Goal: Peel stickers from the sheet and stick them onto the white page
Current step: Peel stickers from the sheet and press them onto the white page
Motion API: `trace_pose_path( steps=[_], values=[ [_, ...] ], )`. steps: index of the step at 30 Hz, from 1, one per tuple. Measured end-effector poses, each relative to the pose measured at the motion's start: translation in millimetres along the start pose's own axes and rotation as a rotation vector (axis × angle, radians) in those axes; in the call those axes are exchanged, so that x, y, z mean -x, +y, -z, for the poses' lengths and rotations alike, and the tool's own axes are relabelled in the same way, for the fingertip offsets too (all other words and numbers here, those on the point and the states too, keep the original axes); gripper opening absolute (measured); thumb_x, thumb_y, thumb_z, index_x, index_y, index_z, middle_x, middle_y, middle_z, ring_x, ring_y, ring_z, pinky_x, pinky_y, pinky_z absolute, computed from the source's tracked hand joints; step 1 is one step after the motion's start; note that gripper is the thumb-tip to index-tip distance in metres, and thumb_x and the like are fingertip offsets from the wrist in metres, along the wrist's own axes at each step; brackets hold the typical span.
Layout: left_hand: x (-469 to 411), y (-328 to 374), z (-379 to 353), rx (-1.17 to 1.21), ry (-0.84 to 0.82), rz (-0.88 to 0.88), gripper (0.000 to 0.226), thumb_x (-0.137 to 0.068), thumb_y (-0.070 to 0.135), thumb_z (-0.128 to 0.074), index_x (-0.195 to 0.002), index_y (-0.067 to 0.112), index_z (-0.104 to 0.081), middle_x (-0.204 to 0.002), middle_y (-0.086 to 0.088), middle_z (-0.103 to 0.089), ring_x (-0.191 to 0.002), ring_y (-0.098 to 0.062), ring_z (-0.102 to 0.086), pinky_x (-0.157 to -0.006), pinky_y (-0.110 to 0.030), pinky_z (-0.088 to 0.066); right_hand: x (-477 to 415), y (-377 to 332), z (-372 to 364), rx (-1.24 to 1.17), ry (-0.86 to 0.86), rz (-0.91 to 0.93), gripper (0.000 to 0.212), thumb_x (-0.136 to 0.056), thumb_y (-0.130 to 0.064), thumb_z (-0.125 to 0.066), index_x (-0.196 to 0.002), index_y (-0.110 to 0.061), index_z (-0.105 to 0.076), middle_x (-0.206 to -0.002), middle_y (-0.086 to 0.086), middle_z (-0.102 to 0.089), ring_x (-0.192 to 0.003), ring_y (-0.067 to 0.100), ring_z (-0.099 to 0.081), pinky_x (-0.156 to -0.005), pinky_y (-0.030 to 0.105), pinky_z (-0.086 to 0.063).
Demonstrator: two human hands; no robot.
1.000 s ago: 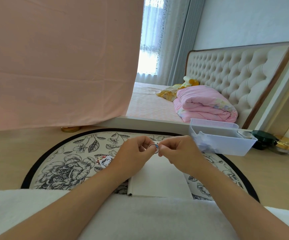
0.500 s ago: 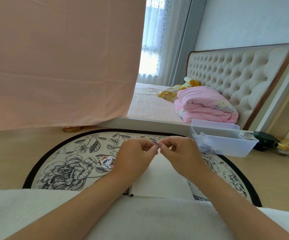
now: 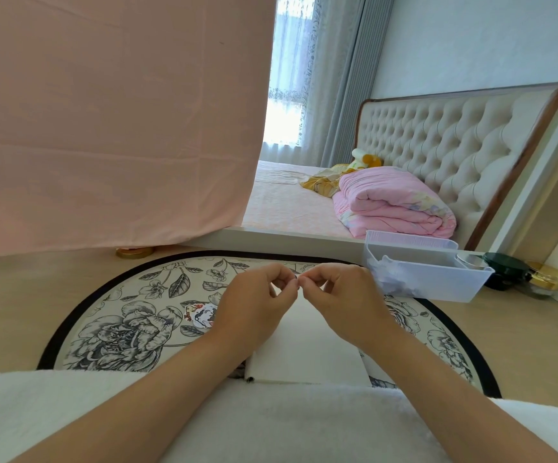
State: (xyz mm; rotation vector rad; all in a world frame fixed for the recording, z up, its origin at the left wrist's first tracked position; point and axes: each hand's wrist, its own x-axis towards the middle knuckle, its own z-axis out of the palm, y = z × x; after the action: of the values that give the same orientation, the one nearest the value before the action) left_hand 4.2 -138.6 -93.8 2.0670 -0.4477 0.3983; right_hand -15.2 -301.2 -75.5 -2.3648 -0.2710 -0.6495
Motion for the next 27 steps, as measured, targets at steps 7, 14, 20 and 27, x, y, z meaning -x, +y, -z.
trace_pose_path(
  steps=[7, 14, 20, 27],
  values=[
    [-1.5, -0.1, 2.4, 0.037, -0.042, -0.049, 0.011, -0.093, 0.028, -0.061, -0.083, 0.029, -0.067, -0.073, 0.031, -0.06, -0.067, -0.009, -0.055, -0.057, -0.017, -0.04, -1.4, -7.6, 2.9, -0.264, -0.058, -0.189, 0.019, -0.09, -0.015, -0.066, -0.075, -0.02, -0.077, -0.072, 0.002, -0.072, -0.046, 0.009, -0.052, -0.049, 0.026, -0.046],
    [-3.3, -3.5, -0.4, 0.138, -0.06, -0.019, 0.012, -0.094, 0.026, -0.06, -0.082, 0.027, -0.063, -0.073, 0.027, -0.061, -0.07, 0.002, -0.054, -0.058, -0.009, -0.039, -0.3, -9.1, 5.3, -0.4, -0.11, -0.278, 0.012, -0.092, -0.017, -0.066, -0.084, -0.012, -0.075, -0.061, -0.005, -0.066, -0.043, 0.004, -0.053, -0.049, 0.015, -0.04],
    [-4.7, -5.8, -0.6, 0.205, -0.071, 0.002, 0.014, -0.095, 0.027, -0.061, -0.082, 0.031, -0.063, -0.083, 0.023, -0.065, -0.08, 0.003, -0.06, -0.069, -0.031, -0.055, -1.9, -8.0, 8.6, -0.454, -0.07, -0.221, 0.009, -0.091, -0.016, -0.073, -0.088, -0.01, -0.078, -0.056, -0.018, -0.065, -0.041, 0.002, -0.052, -0.046, 0.01, -0.039],
    [-3.2, 3.1, -1.6, 0.325, -0.109, 0.009, 0.018, -0.099, 0.017, -0.057, -0.095, 0.025, -0.072, -0.093, 0.017, -0.072, -0.092, -0.007, -0.065, -0.063, -0.031, -0.059, -8.3, 0.3, 13.1, -0.45, -0.087, -0.248, 0.012, -0.094, -0.02, -0.069, -0.083, -0.019, -0.074, -0.064, -0.015, -0.067, -0.045, 0.001, -0.053, -0.046, 0.01, -0.038]
  ],
)
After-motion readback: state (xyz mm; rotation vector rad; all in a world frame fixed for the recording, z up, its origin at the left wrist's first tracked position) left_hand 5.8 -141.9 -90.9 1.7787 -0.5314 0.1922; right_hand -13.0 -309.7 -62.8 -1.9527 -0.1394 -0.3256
